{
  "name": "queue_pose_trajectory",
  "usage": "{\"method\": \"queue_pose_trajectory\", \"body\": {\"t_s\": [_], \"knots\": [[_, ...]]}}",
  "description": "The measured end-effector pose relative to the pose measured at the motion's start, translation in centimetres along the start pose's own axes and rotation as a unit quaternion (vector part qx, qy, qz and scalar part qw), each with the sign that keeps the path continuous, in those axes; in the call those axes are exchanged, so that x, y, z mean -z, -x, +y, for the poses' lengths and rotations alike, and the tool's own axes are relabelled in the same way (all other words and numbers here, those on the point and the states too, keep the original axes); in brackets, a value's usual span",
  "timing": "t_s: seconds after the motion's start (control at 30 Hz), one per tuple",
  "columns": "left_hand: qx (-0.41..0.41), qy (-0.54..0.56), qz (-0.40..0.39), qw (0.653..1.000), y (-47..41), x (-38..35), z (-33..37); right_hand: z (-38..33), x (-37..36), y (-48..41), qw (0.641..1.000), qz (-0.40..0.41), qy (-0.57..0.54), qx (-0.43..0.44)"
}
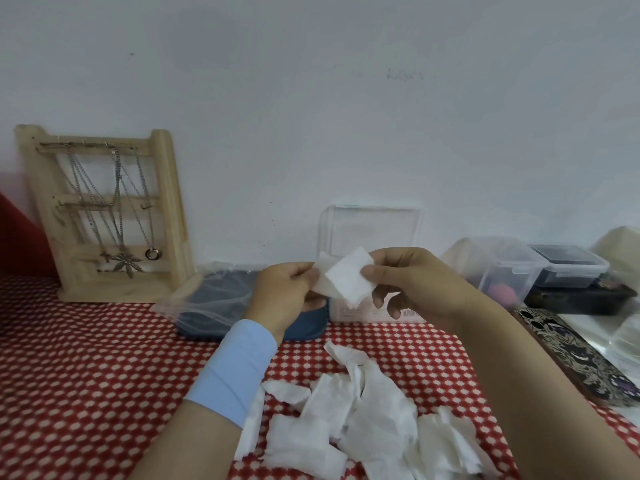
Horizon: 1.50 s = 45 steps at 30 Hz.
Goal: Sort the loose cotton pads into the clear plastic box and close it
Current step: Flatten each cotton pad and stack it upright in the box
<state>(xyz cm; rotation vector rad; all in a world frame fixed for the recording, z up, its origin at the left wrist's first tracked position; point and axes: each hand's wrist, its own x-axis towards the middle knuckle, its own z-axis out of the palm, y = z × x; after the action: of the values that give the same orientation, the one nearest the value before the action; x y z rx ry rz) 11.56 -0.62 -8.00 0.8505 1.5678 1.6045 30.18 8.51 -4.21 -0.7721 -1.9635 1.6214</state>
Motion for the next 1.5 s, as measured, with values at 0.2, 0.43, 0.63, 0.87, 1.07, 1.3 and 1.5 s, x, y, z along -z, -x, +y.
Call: {"method": "queue_pose_trajectory", "body": {"t_s": [0.2, 0.43, 0.63, 0.87, 1.07, 1.3, 1.5], "knots": [[0.053, 0.077, -0.089, 0.992, 1.1, -1.7, 0.5, -0.3, -0.1, -0.1, 0.993, 0.048, 0.105, -0.002], [0.063, 0.053, -0.109, 0.991, 1.3, -1.8, 0.4, -0.4, 0.3, -0.1, 0.982, 0.085, 0.17, 0.01], [0.085, 0.084, -0.127, 0.985, 1.3, -1.8, 0.6, 0.3, -0.2, -0.7, 0.962, 0.118, 0.245, 0.024], [0.038, -0.017, -0.131, 0.991, 1.3, -1.2, 0.8, -0.1, -0.1, -0.3, 0.992, 0.072, 0.104, -0.028], [0.029, -0.065, -0.157, 0.985, 1.2, -1.0, 0.7, 0.3, -0.4, -0.4, 0.998, 0.042, 0.01, -0.045], [0.021, -0.071, -0.051, 0.996, 0.2, 0.2, -0.1, 1.3, -1.7, -1.1, 0.954, 0.071, 0.289, -0.039], [0.015, -0.076, -0.028, 0.997, -0.2, 0.6, -0.2, 3.5, -3.8, -1.4, 0.851, -0.099, 0.503, -0.114]]}}
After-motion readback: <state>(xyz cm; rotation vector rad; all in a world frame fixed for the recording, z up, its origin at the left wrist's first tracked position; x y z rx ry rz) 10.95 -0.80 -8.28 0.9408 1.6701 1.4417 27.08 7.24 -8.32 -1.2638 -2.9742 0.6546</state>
